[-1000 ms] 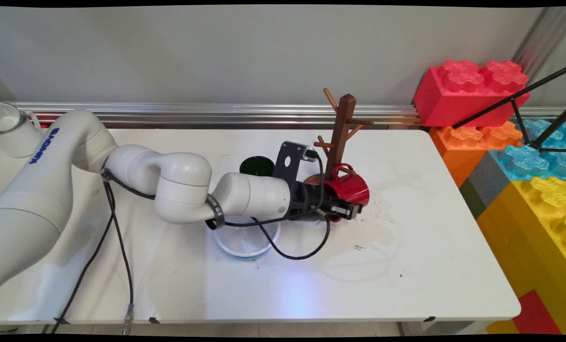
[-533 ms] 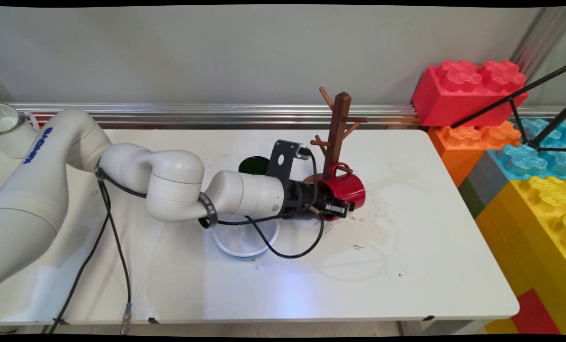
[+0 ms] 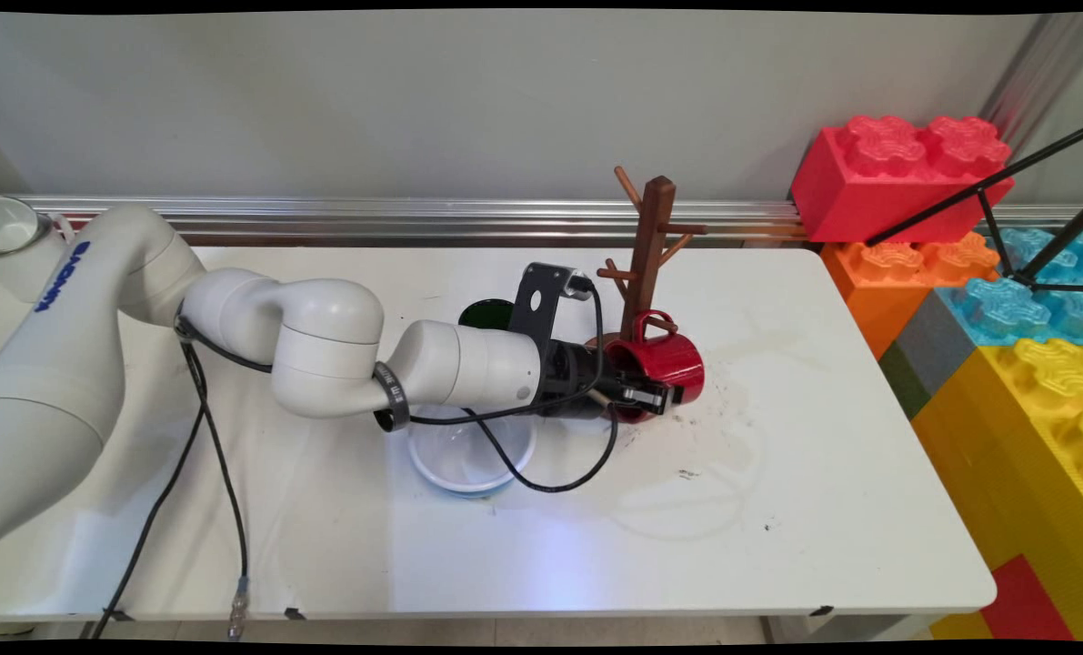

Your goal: Place the picked object on the table

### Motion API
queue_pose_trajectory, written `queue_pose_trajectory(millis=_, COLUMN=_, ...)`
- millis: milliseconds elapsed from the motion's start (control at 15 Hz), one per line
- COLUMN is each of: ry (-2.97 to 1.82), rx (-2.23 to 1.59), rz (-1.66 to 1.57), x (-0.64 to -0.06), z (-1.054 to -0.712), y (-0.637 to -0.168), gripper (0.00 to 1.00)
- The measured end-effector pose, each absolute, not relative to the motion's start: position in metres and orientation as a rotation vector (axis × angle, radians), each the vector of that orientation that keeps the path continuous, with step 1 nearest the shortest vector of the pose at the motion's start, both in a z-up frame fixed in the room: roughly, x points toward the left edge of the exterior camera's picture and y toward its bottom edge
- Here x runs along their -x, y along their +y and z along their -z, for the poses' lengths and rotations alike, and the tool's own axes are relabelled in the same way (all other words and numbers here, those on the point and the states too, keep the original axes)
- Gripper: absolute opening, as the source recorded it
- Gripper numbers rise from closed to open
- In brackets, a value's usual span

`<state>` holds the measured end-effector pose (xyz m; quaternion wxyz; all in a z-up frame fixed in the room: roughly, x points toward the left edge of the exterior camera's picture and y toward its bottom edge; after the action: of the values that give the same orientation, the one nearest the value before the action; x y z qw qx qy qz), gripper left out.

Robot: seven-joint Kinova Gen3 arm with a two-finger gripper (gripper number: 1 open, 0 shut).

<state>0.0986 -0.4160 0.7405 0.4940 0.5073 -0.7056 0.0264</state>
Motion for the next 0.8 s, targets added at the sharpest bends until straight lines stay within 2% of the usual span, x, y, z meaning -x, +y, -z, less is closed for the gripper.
queue_pose_trajectory(millis=800, ry=-1.706, rx=-1.153, rz=0.005, x=-0.091, z=-0.759, y=-0.411, gripper=0.0)
